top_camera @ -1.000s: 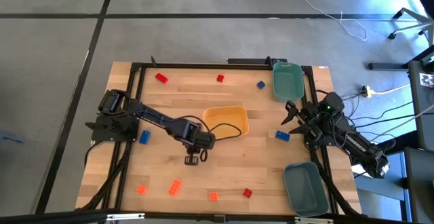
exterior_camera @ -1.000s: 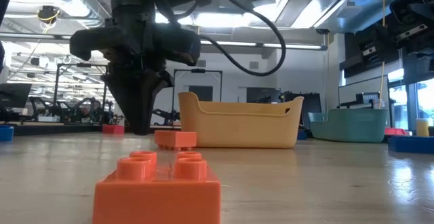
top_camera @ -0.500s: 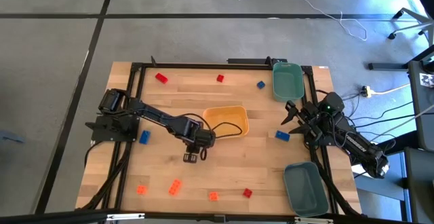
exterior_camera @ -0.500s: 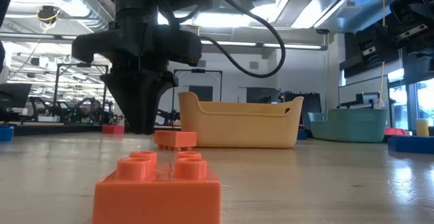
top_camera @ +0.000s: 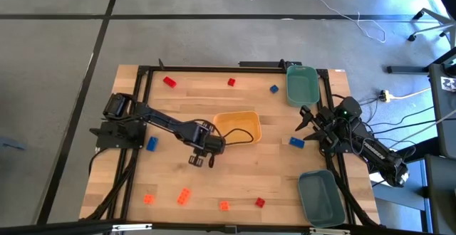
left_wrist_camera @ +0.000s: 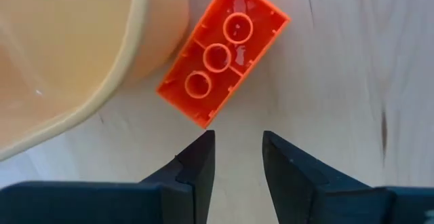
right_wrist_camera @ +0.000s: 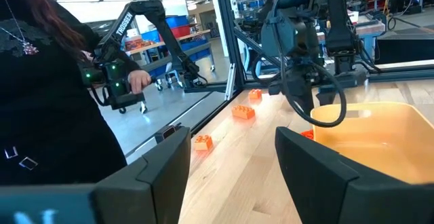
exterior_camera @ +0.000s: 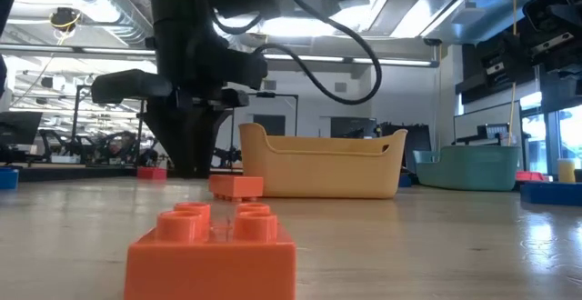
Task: Sort & place blocks by color
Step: Put the orange game piece into the yellow bin
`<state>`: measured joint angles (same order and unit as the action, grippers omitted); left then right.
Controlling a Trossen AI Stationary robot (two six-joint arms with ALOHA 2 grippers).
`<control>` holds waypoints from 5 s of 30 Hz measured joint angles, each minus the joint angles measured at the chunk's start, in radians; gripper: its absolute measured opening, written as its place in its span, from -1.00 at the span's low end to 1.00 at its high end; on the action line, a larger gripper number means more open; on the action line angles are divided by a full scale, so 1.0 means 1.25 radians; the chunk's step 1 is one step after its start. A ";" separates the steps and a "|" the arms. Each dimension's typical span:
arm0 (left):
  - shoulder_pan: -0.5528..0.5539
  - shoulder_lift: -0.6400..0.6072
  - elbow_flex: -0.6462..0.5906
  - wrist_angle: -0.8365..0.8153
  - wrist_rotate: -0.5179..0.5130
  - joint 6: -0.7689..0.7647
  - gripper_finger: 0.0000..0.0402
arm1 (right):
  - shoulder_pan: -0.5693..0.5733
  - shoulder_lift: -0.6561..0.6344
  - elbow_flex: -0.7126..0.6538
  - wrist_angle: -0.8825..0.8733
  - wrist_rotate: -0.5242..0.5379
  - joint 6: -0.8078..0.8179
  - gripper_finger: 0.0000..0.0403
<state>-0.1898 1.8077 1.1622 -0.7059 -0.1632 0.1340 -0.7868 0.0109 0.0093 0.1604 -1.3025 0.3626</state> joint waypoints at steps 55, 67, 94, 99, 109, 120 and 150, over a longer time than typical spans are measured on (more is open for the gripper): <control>0.053 -0.010 -0.039 0.121 0.137 0.279 -0.42 | 0.000 0.000 0.000 -0.004 0.000 -0.003 0.08; 0.063 0.006 -0.039 0.126 0.147 0.300 -0.42 | 0.000 0.000 0.000 -0.004 0.000 -0.003 0.08; 0.085 0.015 -0.039 0.147 0.216 0.053 -0.98 | 0.000 0.000 0.000 -0.004 0.001 -0.001 0.08; 0.085 -0.024 -0.039 0.102 0.227 -0.051 -0.99 | 0.000 0.000 0.000 -0.004 0.001 -0.001 0.08; 0.115 -0.224 -0.036 0.072 0.163 -0.167 -1.00 | 0.000 0.000 0.000 -0.005 -0.011 0.001 0.08; 0.258 -0.184 0.248 -0.061 0.071 -0.167 -1.00 | 0.000 0.000 0.000 0.008 -0.028 0.139 0.08; 0.308 0.243 0.568 -0.203 0.288 -0.142 -1.00 | 0.001 0.098 0.311 -0.478 0.659 -0.211 0.08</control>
<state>0.1949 2.1112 1.8721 -0.9592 0.1963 -0.0433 -0.7860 0.1340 0.3979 -0.4369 -0.4789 0.0983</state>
